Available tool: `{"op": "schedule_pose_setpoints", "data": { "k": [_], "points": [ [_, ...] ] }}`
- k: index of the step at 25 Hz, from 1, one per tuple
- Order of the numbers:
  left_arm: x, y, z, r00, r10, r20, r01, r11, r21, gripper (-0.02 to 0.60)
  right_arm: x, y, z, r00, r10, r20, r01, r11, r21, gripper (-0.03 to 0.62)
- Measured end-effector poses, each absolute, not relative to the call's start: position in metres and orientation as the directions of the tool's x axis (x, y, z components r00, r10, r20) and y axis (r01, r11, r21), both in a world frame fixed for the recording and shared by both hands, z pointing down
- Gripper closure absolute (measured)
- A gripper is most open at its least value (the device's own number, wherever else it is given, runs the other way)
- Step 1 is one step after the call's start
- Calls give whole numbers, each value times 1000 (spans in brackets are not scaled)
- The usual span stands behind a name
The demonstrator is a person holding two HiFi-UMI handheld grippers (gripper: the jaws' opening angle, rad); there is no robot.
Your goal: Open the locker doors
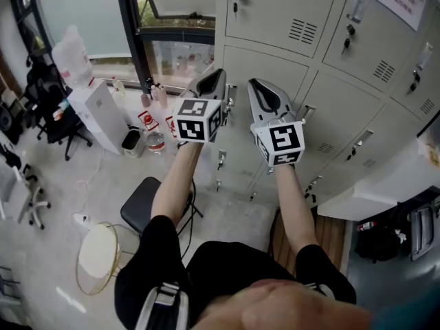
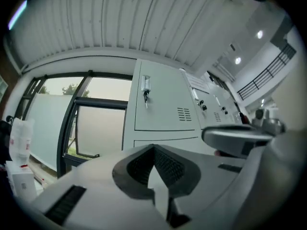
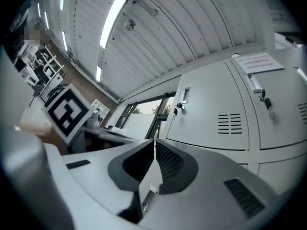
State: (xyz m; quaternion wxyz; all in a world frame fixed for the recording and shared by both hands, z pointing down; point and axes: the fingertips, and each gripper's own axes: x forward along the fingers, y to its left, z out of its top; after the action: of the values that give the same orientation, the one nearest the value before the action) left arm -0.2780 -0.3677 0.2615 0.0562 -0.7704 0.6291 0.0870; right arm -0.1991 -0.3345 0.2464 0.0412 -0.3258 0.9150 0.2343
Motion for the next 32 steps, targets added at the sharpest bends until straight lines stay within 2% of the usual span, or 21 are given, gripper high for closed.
{"op": "schedule_pose_setpoints", "data": {
  "k": [7,8,10,16,26,32],
  "points": [
    [-275,-348,300,198,-967,-159,-978,-206,38,572,-215,-354,202,-794,-542,-276,-608,704,366,571],
    [-276,-346,309,196,-970,-145,-978,-204,40,572,-218,-357,194,-800,-527,-286,-600,713,364,558],
    [-282,-344,326,187,-976,-116,-979,-194,56,572,-223,-364,179,-812,-509,-286,-584,724,368,462],
    [-302,-334,347,143,-986,-85,-986,-149,73,572,-234,-385,133,-810,-493,-318,-583,733,349,462],
    [-330,-322,333,17,-998,-54,-1000,-17,-7,572,-254,-411,67,-789,-482,-381,-606,712,354,463],
    [-338,-316,327,5,-999,-54,-1000,-4,-26,572,-271,-429,36,-767,-503,-399,-634,692,345,464]
  ]
}}
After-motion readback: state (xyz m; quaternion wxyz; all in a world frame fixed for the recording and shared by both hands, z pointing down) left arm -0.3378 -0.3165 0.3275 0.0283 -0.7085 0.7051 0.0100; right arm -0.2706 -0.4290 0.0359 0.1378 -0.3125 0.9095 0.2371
